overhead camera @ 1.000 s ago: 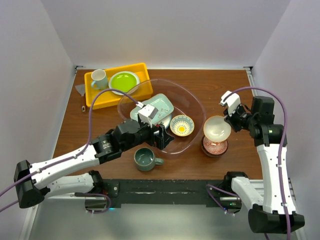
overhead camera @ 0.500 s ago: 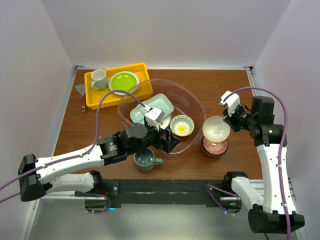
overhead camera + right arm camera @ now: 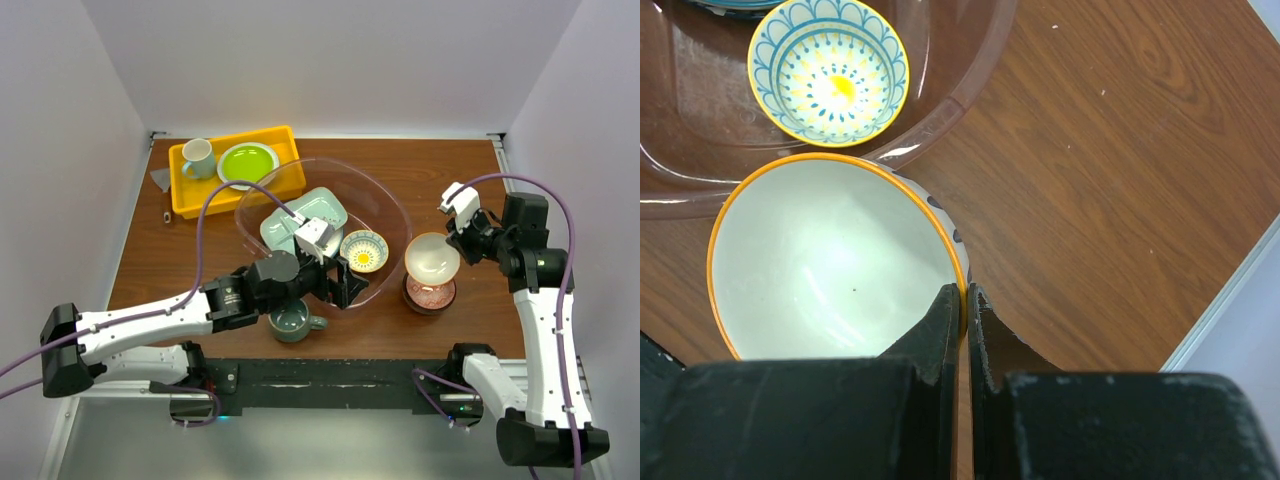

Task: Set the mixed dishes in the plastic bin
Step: Pick up the bowl from the center of the board.

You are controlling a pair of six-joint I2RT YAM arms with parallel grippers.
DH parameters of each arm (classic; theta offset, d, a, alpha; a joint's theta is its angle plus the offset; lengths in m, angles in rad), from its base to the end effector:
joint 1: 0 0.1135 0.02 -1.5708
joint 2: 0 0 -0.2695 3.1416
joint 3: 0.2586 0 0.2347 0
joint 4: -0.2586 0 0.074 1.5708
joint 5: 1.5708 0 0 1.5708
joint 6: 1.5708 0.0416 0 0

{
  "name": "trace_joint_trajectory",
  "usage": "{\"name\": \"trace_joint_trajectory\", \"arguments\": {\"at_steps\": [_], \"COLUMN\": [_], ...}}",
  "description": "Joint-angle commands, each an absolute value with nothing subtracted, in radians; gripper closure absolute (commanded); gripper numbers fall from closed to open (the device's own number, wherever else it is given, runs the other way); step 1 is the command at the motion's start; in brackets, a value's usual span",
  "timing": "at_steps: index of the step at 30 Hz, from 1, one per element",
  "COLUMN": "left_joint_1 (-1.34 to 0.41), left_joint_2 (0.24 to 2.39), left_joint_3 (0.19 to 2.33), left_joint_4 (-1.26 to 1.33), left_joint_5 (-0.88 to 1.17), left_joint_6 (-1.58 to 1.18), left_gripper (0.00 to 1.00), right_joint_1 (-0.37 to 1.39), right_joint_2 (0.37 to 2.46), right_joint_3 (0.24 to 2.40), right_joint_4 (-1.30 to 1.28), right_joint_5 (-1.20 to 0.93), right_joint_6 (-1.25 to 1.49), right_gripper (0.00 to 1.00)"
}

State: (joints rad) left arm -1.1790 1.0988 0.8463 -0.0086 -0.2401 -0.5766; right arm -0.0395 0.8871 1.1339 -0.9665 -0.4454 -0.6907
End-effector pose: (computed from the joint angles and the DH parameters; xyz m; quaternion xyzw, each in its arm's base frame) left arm 0.1018 -0.2205 0.3254 0.1640 0.7736 -0.4045 0.4594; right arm 0.1396 0.0124 0.3625 -0.3705 0.8125 0.0442 0.4479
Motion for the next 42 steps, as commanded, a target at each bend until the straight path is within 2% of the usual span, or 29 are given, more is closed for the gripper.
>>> {"name": "trace_joint_trajectory", "arguments": {"at_steps": [1,42], "left_joint_1": [-1.189,-1.215], "left_joint_2": [1.103,1.169], "left_joint_3": [0.877,0.885], "left_joint_4": [0.06,0.133], "left_joint_5": [-0.27,-0.295], "left_joint_6": [-0.6,-0.611], "left_gripper": [0.0,0.0], "right_joint_1": [-0.04,-0.041], "right_joint_2": [0.877,0.888], "right_joint_3": [1.183,1.19], "right_joint_4": [-0.934,-0.939], "right_joint_5": [-0.485,-0.497], "right_joint_6": [-0.67,-0.663], "right_gripper": [1.0,1.0]}}
